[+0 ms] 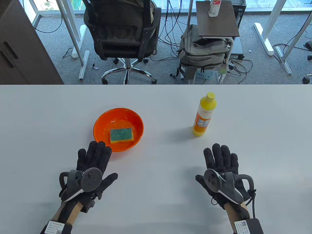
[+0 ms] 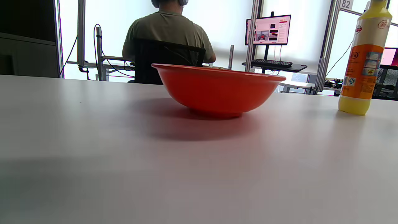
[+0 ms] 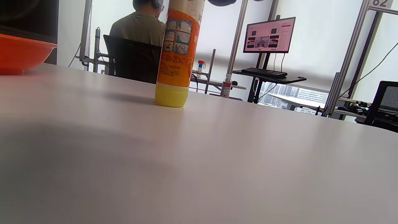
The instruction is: Squeeze dish soap on sponge and spread
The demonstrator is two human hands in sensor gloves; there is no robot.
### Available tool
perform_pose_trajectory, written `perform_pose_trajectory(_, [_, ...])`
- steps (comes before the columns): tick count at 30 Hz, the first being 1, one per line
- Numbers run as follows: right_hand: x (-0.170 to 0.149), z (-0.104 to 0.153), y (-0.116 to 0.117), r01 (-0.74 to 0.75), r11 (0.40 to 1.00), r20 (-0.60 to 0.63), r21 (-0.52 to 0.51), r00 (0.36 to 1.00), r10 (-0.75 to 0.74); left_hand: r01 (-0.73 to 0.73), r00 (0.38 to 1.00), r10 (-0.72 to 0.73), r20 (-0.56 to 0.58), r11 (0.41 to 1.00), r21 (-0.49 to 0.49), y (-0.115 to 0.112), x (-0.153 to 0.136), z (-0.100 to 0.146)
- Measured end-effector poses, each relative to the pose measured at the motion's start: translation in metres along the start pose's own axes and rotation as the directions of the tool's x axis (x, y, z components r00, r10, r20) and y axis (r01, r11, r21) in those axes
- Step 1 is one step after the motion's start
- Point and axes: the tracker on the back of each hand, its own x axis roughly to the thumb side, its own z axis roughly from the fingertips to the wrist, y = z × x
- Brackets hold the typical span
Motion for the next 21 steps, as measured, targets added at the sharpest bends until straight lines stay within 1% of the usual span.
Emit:
perform_pose_trajectory(9, [0.0019, 0.0002, -0.0006, -0.003, 1.000, 0.003, 0.008, 1.000, 0.003, -0.006, 1.000, 0.006, 0.009, 1.000, 0.005, -0.0006, 0.0006, 0.0006])
perform_pose_trajectory(13, [0.0022, 0.0005, -0.0016, -0.006, 1.000, -0.003, -0.011, 1.000, 0.006, -0.001, 1.000, 0.001, -0.009, 1.000, 0.005, -0.0031, -0.0005, -0.0007])
perform_pose_trajectory(21, [0.0041, 0.0003, -0.0014, -0.013, 1.000, 0.005, -0.009, 1.000, 0.013, 0.000, 0.999, 0.000, -0.032, 1.000, 0.004, -0.0054, -0.0004, -0.0019])
